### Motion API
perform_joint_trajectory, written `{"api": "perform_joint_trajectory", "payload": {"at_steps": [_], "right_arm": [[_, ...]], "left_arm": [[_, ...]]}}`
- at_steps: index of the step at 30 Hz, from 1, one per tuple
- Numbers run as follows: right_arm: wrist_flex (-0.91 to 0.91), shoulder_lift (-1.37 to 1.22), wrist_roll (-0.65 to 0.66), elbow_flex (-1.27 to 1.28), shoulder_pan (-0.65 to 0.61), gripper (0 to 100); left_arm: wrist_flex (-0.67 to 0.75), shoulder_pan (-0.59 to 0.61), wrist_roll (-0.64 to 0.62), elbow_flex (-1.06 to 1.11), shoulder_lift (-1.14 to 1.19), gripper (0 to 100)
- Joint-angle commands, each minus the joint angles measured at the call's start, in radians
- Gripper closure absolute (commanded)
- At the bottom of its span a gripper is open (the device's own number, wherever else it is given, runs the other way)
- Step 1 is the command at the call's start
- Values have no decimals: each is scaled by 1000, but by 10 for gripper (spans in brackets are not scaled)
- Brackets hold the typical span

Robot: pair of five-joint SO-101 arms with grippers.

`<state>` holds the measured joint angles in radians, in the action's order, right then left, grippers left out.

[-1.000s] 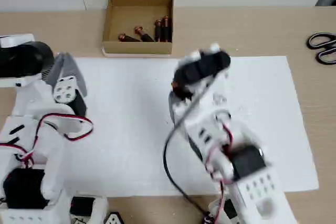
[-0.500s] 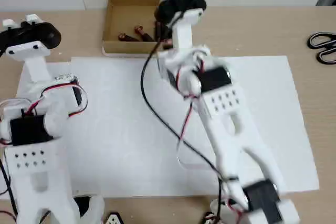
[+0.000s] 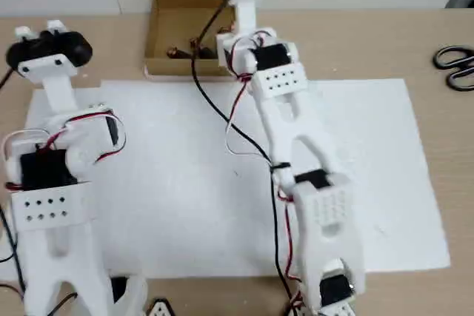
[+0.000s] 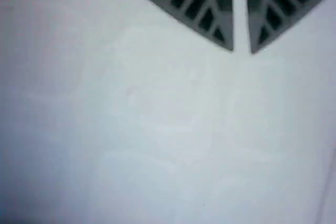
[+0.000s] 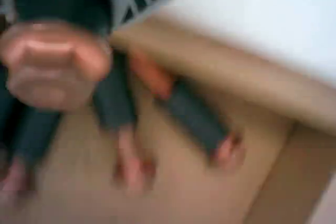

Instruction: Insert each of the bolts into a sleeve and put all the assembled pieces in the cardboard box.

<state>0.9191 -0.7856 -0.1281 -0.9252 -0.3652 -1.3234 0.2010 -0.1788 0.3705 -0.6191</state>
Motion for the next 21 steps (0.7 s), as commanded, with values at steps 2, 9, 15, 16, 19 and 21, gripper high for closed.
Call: {"api": "perform_joint_trajectory", "payload": {"at_steps": [2, 9, 15, 16, 19, 21], "right_arm": [[-134, -176, 37, -350, 5, 995], [-159, -374, 80, -585, 2, 995], [-291, -478, 80, -592, 8, 995], [-321, -493, 80, -594, 8, 995], [-372, -526, 84, -594, 4, 995], [-381, -541, 84, -594, -2, 995]], "left_arm": [[-2, 8, 9, 21, -6, 994], [-11, 9, 8, 73, -11, 994], [-9, 0, 6, 74, -109, 994], [-9, 0, 6, 74, -124, 994], [-23, 5, 11, 94, -167, 994], [-44, 5, 11, 120, -201, 994]]}}
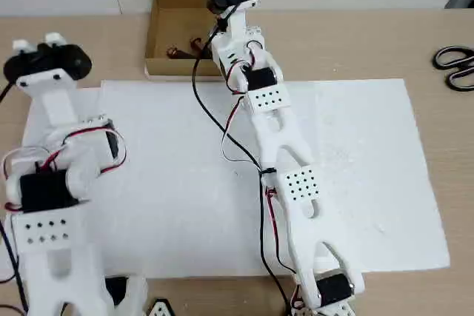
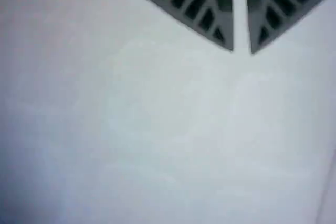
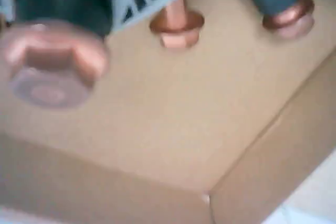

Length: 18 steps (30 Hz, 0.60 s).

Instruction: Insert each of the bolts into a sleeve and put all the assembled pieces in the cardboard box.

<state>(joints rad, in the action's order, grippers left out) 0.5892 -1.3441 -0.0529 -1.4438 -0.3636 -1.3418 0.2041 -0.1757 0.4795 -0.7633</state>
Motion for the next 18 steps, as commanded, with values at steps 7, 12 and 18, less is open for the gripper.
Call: {"api": "perform_joint_trajectory", "payload": {"at_steps": [7, 12, 18], "right_arm": [[-38, -5, 11, -75, -2, 994], [33, 7, 11, -80, -4, 978], [97, 31, 11, -80, -5, 833]], "left_arm": [[-66, 0, 9, 108, -218, 994], [-63, -2, 9, 180, -296, 994], [-63, -2, 9, 183, -321, 994]]}}
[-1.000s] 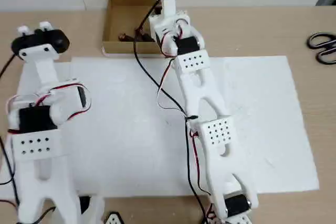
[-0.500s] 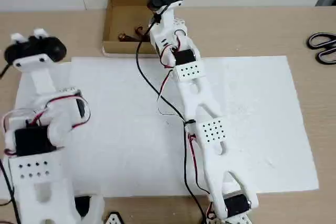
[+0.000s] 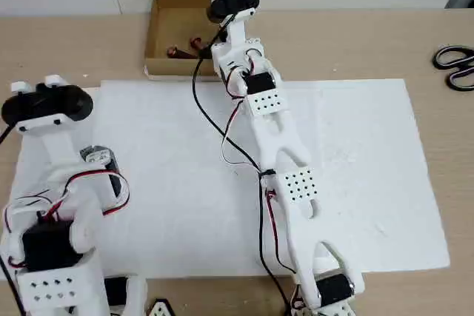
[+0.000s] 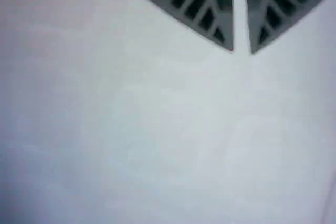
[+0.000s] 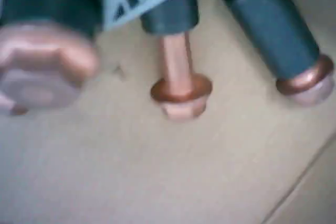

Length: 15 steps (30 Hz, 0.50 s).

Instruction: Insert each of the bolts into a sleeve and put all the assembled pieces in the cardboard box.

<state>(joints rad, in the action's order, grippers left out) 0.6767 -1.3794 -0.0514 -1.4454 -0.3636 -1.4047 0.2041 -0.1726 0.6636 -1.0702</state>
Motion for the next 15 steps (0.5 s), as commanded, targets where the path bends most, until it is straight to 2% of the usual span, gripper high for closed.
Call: {"api": "perform_joint_trajectory", "payload": {"at_steps": [1, 7, 15], "right_arm": [[13, 71, 9, -78, -5, 828], [10, 73, 18, -83, -4, 827], [38, 73, 138, -238, -7, 827]], "left_arm": [[0, -2, 6, -1, -14, 994], [0, -2, 6, -1, -18, 994], [0, -2, 6, -7, -20, 994]]}}
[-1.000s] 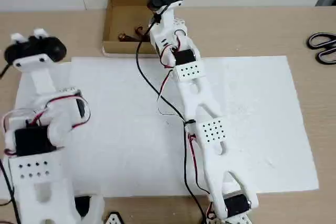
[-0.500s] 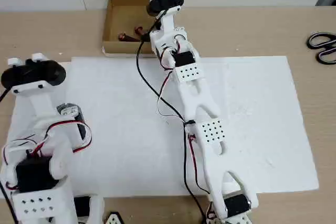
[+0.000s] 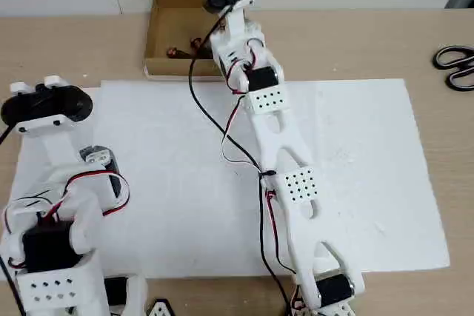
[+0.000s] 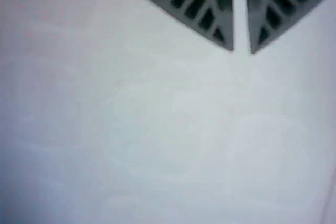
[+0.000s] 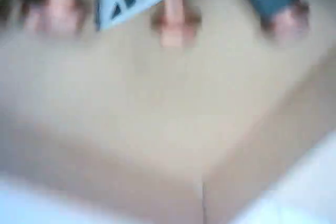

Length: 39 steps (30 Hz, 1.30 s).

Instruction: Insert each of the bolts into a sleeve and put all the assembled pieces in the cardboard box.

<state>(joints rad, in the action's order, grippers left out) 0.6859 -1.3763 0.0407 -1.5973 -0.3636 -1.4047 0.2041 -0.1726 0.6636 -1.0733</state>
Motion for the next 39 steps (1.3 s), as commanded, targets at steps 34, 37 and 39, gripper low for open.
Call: {"api": "perform_joint_trajectory", "payload": {"at_steps": [34, 37, 39], "right_arm": [[826, 625, -69, -84, -2, 995], [957, 676, -77, -84, -4, 995], [1040, 708, -78, -84, -5, 995]], "left_arm": [[35, -110, 0, -170, -18, 994], [29, -118, 0, -182, -18, 994], [28, -112, 0, -182, -18, 994]]}}
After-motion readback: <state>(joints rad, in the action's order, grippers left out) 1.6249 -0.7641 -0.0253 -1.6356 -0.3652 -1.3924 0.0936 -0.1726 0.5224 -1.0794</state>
